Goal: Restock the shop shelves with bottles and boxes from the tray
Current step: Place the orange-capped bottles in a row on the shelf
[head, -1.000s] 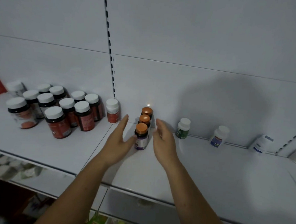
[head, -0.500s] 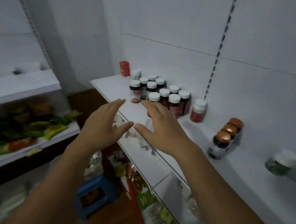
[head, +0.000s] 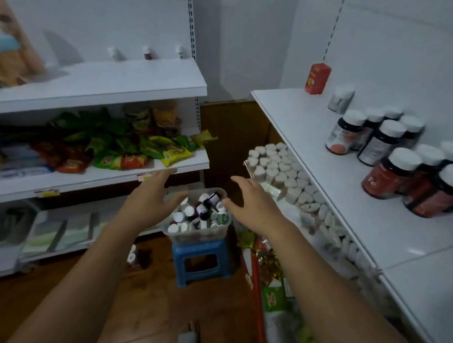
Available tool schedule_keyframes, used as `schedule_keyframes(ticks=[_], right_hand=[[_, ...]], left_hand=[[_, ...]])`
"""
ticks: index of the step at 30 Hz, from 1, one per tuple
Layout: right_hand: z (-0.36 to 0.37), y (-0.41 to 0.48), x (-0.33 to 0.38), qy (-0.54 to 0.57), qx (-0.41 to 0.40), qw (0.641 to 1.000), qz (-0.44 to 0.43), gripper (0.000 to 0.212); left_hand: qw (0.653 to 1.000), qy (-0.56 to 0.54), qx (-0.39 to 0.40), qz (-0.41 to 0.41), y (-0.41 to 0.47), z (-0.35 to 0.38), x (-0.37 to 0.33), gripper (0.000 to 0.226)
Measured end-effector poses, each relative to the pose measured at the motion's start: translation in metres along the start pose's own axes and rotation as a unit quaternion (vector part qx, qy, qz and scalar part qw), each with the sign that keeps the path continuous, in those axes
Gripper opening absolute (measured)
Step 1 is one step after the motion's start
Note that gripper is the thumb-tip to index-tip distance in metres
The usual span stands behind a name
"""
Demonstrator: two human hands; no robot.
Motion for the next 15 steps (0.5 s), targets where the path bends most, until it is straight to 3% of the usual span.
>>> schedule_keyframes(ticks=[6,12,15], right_hand=[[0.074,0.108,-0.038,0.115,0.002,0.984,0.138,0.062],[0.151,0.205,-0.102,0.214,0.021,0.938,0.272,0.066],[0.188,0.252,-0.143,0.222,0.009,0.920,0.323,0.058]], left_hand=[[0.991,-0.074,0.099,-0.056,0.091,0.085,0.078,0.072],[0.954,-0.159,0.220,-0.127,0.162,0.194,0.108,0.065],[0.944,-0.171,0.242,-0.142,0.191,0.262,0.113,0.068]])
Point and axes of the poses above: each hand's wrist, its own y-axis towards the middle knuckle, its own z-axis out of the palm, x = y × z, the point moved 2 cm from there along y, towards the middle knuckle, and after that the axes turned 11 degrees about y, right-handed, at the moved point
